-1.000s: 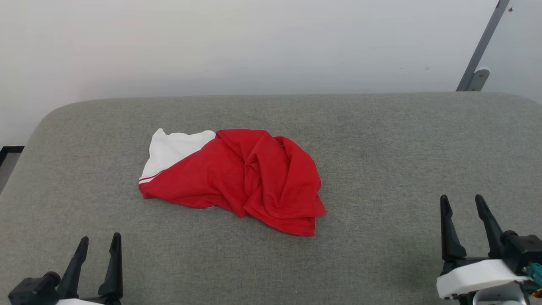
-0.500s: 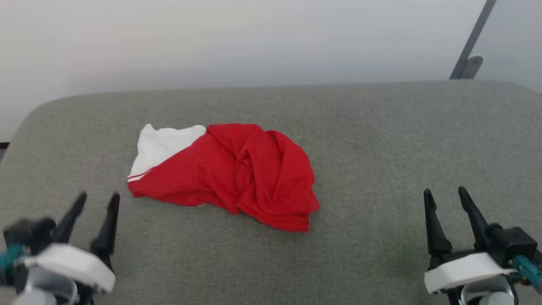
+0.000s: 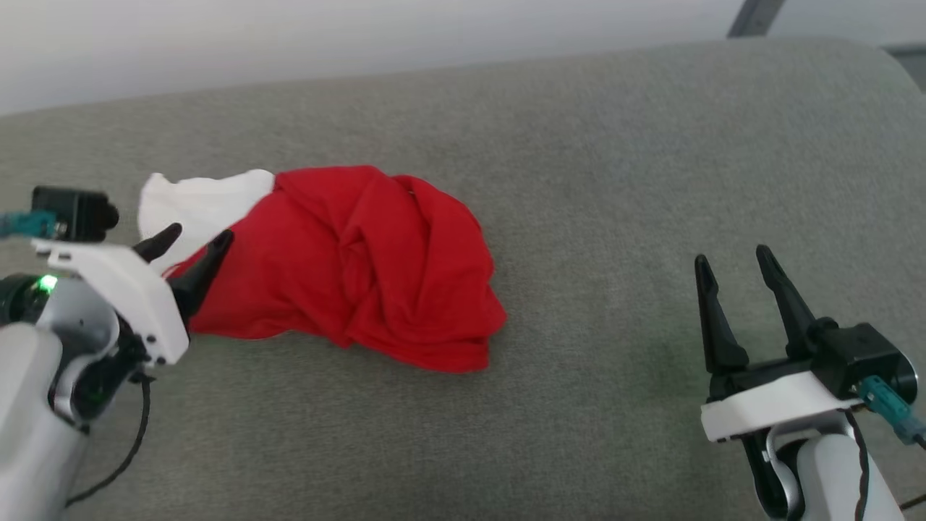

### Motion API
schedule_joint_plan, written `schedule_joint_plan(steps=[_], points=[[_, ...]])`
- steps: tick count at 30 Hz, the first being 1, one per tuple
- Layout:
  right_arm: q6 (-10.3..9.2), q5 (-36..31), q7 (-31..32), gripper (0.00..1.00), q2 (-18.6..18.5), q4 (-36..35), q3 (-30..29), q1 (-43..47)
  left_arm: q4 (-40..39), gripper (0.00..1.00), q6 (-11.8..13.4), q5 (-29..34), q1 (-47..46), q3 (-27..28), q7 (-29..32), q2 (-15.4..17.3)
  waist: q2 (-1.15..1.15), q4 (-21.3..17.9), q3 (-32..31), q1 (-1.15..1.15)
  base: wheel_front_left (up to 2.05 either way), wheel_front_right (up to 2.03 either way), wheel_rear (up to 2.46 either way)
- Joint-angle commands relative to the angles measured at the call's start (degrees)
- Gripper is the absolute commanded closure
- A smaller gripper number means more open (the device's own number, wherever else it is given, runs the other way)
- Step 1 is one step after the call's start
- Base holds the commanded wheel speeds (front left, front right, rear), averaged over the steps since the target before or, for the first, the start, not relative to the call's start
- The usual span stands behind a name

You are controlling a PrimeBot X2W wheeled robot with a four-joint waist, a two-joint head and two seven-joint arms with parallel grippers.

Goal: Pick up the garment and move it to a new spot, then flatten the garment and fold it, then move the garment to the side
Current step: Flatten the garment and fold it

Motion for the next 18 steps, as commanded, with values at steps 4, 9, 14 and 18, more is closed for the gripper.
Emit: schedule_joint_plan(steps=[4, 9, 14, 18], points=[[0.00, -0.38, -0.40, 0.00, 0.46, -0.30, 0.14, -2.20, 4.71, 0.00, -0.03, -2.27, -5.77, -3.42, 8.00, 0.40, 0.00, -2.49, 3.31, 0.00, 0.00, 0.00, 0.00], [0.00, -0.67, -0.47, 0.00, 0.66, -0.15, 0.22, -3.81, 11.66, 0.00, 0.46, -2.15, -11.28, -7.05, 17.72, -0.81, 0.00, -3.79, 5.25, 0.00, 0.00, 0.00, 0.00], [0.00, -0.90, -0.53, 0.00, 1.09, -0.05, 0.54, -4.85, 18.05, 0.00, 1.24, -1.73, -13.66, -9.74, 23.42, -3.18, 0.00, -4.68, 6.55, 0.00, 0.00, 0.00, 0.00], [0.00, -1.13, -0.54, 0.00, 1.37, 0.37, 0.54, -5.62, 20.65, 0.82, 0.75, -2.04, -15.10, -10.88, 24.71, -4.74, 0.00, -4.97, 6.96, 0.00, 0.00, 0.00, 0.00]])
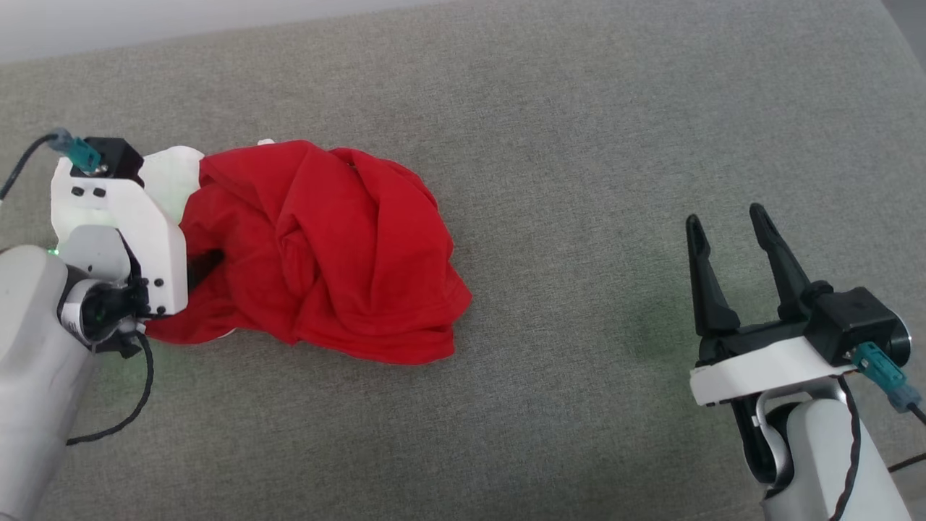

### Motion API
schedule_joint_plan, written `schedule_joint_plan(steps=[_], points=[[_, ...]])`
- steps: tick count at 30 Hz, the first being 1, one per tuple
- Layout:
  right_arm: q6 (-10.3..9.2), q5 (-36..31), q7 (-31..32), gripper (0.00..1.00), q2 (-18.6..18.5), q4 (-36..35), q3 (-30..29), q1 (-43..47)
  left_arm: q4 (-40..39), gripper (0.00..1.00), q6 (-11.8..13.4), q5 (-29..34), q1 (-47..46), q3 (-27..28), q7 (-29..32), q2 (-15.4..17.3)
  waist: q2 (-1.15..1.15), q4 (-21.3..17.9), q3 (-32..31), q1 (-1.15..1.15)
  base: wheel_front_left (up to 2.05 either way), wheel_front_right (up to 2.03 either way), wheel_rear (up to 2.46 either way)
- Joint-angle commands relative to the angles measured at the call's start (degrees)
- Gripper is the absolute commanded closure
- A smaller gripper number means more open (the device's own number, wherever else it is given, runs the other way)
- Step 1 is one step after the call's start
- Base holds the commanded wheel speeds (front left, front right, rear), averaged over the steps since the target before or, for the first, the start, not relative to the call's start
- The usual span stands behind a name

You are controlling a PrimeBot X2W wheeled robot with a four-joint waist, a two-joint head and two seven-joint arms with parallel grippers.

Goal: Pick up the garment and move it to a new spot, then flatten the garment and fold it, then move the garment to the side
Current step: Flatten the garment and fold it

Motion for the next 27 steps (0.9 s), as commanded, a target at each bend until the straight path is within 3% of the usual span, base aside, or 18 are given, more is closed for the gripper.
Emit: schedule_joint_plan(steps=[1, 12, 24, 25, 26, 27], points=[[0.00, -0.17, -0.47, 0.00, 0.19, 0.22, -0.12, -0.95, 1.57, 1.00, -0.39, -0.87, 0.69, -1.26, 1.12, -1.77, 0.00, -0.02, 0.11, 0.00, 0.00, 0.00, 0.00], [0.00, -0.88, -0.43, 0.00, 0.19, 0.22, -2.61, 0.56, -4.71, 1.00, 0.18, -3.27, 2.68, -0.88, 3.03, 0.06, 0.00, 2.78, -2.35, 0.00, 0.00, 0.00, 0.00], [0.00, -1.38, 1.41, 0.00, 0.35, -1.81, -3.73, 2.88, -32.42, 1.00, 10.14, -5.37, 21.47, -1.91, 5.29, 4.94, 0.00, 5.68, -4.83, 0.00, 0.00, 0.00, 0.00], [0.00, -1.44, 1.56, 0.00, 0.37, -1.91, -3.66, 2.96, -33.37, 0.94, 10.71, -5.63, 22.69, -2.00, 4.88, 4.81, 0.00, 5.80, -4.92, 0.00, 0.00, 0.00, 0.00], [0.00, -1.42, 1.67, 0.00, 0.41, -1.98, -3.46, 2.92, -34.00, 0.70, 11.18, -5.69, 23.74, -2.10, 4.60, 4.80, 0.00, 5.87, -4.98, 0.00, 0.00, 0.00, 0.00], [0.00, -1.35, 1.84, 0.00, 0.42, -1.99, -3.27, 2.90, -34.29, 0.28, 11.46, -5.42, 24.50, -2.29, 4.21, 4.81, 0.00, 5.96, -5.07, 0.00, 0.00, 0.00, 0.00]])
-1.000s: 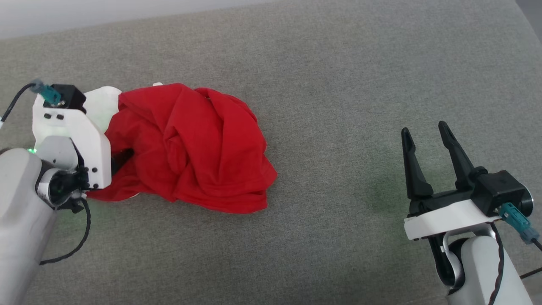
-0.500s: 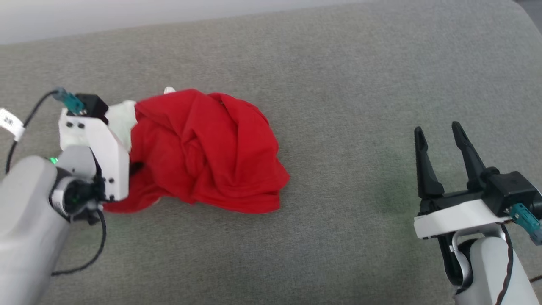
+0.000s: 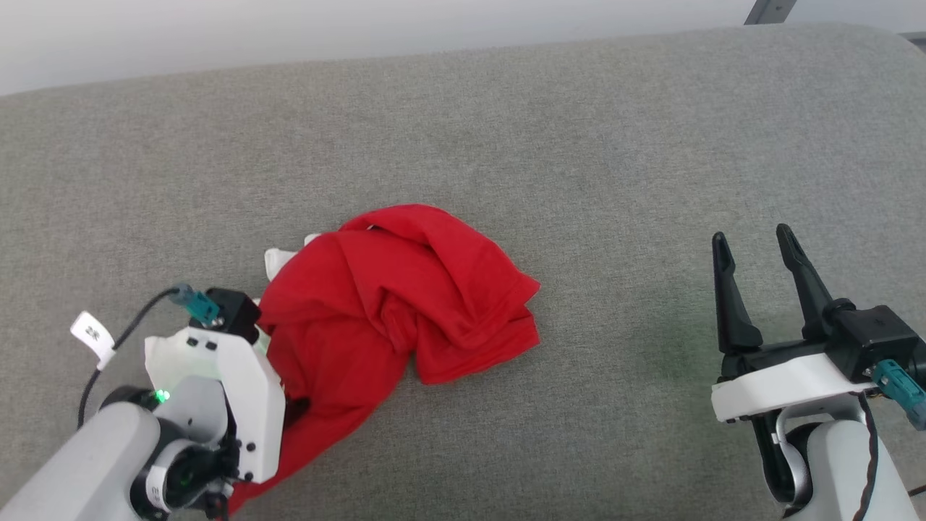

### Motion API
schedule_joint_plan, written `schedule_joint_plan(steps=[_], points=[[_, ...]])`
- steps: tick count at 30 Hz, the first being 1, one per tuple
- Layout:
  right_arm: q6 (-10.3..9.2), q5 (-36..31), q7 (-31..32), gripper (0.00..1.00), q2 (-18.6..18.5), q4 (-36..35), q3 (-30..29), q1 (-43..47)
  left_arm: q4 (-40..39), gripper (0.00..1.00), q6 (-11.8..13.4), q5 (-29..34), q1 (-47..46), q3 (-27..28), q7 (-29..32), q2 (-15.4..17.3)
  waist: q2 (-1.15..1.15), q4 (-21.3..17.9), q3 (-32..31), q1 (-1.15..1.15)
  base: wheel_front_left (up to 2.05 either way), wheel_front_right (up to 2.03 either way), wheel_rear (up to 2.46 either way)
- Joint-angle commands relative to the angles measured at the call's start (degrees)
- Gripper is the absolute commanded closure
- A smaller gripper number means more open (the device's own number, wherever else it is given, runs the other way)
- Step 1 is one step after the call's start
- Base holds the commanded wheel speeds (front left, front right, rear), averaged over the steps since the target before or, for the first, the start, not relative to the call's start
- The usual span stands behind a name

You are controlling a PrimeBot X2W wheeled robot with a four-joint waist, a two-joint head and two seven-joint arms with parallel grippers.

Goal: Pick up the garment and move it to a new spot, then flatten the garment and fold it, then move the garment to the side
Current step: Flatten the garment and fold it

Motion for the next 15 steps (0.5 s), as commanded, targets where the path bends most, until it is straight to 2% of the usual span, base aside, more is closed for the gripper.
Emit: schedule_joint_plan(steps=[1, 4, 8, 15], points=[[0.00, 0.08, 0.35, 0.00, 0.13, -0.17, 0.31, 0.15, -0.17, 0.00, 0.54, 0.18, 1.40, -0.25, -0.37, 0.07, 0.00, 0.15, -0.17, 0.00, 0.00, 0.00, 0.00], [0.00, 0.23, 0.56, 0.00, 0.06, -0.35, 0.52, 0.26, -0.58, 0.00, 1.49, -0.42, 2.22, 0.29, -0.69, 0.05, 0.00, 0.29, -0.47, 0.00, 0.00, 0.00, 0.00], [0.00, 0.21, 0.90, 0.00, -0.18, -0.87, 0.55, 0.74, -2.65, 0.00, 2.70, -1.07, 2.24, 1.76, -0.16, 1.86, 0.00, 0.57, -0.81, 0.00, 0.00, 0.00, 0.00], [0.00, 0.27, 1.12, 0.00, -0.49, -1.41, 0.50, 1.00, -6.97, 0.00, 5.90, -0.69, 0.02, 5.74, 1.95, 7.92, 0.00, 0.96, -0.83, 0.00, 0.00, 0.00, 0.00]])
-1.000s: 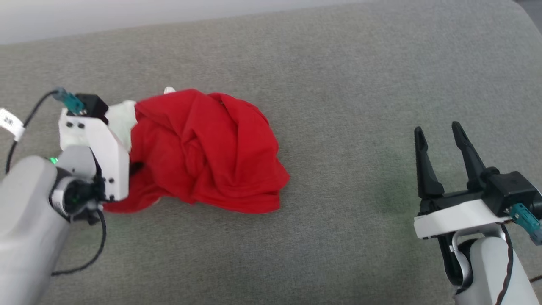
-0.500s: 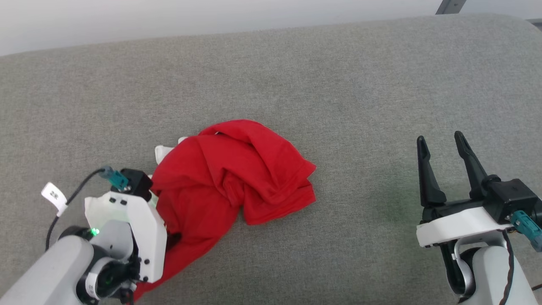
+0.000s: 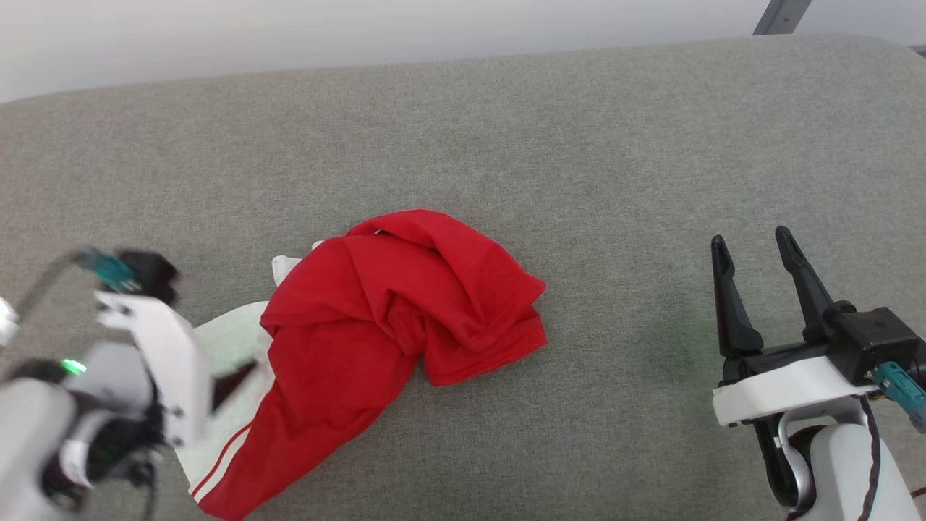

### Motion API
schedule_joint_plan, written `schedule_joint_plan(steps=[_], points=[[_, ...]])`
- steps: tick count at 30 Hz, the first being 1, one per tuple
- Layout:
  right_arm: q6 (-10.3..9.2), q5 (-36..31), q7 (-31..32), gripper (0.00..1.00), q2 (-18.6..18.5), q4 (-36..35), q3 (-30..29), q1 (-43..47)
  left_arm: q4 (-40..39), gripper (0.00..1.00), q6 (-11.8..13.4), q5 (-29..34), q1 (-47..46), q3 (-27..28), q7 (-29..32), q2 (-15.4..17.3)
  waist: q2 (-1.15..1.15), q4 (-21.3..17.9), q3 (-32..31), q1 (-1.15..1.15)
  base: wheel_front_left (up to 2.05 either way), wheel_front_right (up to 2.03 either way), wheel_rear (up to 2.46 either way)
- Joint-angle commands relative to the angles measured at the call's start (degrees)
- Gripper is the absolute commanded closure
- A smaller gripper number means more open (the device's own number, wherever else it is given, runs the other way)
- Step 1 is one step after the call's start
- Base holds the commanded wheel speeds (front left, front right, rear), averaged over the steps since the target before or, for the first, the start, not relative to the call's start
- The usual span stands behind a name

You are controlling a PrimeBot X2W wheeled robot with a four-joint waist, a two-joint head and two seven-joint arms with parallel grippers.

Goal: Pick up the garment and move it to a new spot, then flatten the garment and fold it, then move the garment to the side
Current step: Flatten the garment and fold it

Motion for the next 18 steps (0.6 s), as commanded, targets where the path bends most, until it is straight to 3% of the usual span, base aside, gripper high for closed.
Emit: schedule_joint_plan(steps=[1, 8, 18], points=[[-0.01, 0.32, 0.13, 0.00, -0.21, -0.11, 0.14, 0.05, 0.31, 0.00, 0.80, 0.33, -1.30, 0.91, 0.52, 1.03, 0.00, 0.10, 0.19, 0.00, 0.00, 0.00, 0.00], [-0.01, 0.35, 0.20, 0.00, -0.38, -0.48, 0.50, -1.11, 6.64, 0.00, 0.53, 1.15, -4.86, 1.17, 3.02, 2.91, 0.00, -0.09, 1.38, 0.00, 0.00, 0.00, 0.00], [-0.01, 0.12, 0.27, 0.00, -0.35, -1.25, 1.00, -2.75, 22.54, 0.00, -0.98, 1.86, -9.78, -1.99, 6.42, -1.30, 0.00, -1.10, 3.62, 0.00, 0.00, 0.00, 0.00]])
